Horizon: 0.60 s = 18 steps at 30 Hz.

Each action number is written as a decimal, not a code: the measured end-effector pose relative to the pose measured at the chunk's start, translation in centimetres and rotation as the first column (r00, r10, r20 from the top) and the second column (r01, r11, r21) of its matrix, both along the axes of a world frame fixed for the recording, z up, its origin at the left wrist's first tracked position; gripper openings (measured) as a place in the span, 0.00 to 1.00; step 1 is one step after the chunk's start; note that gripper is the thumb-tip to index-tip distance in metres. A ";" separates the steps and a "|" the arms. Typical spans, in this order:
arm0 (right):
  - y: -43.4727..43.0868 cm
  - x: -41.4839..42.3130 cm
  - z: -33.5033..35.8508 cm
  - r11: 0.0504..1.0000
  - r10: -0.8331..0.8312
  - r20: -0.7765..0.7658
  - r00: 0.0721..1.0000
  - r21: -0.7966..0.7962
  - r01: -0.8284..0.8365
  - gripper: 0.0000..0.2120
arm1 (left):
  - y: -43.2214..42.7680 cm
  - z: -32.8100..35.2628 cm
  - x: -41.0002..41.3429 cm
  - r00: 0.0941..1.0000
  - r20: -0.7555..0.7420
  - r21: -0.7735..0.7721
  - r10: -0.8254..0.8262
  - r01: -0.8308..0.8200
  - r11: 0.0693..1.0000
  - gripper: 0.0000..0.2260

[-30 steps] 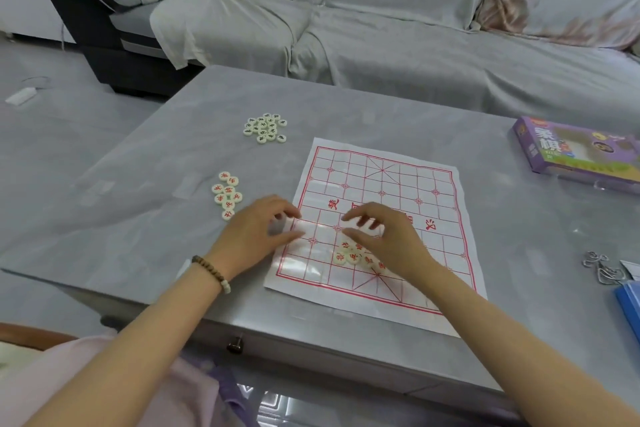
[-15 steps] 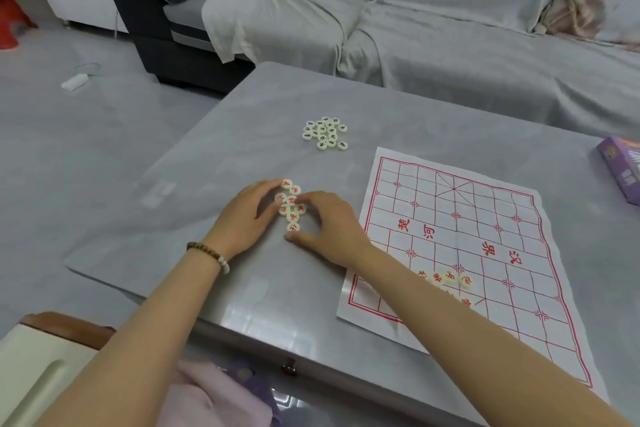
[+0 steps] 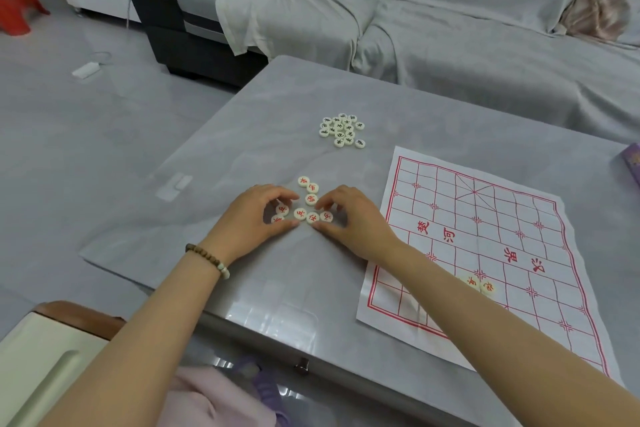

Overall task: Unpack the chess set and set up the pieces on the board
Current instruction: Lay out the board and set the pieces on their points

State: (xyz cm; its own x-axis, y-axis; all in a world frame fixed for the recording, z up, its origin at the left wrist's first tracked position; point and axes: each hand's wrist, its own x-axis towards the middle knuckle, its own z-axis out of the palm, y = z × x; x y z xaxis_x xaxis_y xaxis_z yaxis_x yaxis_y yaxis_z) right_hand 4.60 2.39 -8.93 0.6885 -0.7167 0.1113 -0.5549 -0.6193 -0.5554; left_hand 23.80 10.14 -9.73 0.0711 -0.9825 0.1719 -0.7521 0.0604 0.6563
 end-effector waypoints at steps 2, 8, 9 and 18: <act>0.0 -0.1 -0.1 1.000 0.007 0.015 1.000 0.014 -0.007 0.11 | 0.3 0.2 0.3 1.000 -0.017 0.011 0.019 -0.018 1.000 0.18; 0.1 -0.1 -0.4 0.999 -0.006 0.050 0.999 0.040 0.004 0.12 | 1.2 0.2 0.8 0.982 -0.136 0.021 0.129 -0.127 0.992 0.15; 0.2 -0.1 -0.4 0.999 -0.010 0.064 0.998 0.040 0.007 0.12 | 1.3 0.1 0.7 0.981 -0.148 0.015 0.126 -0.126 0.992 0.15; 1.5 -2.2 1.3 0.995 -0.077 0.095 0.992 0.068 0.071 0.11 | 1.6 1.7 -0.3 0.948 -0.270 -0.058 0.170 -0.193 0.980 0.13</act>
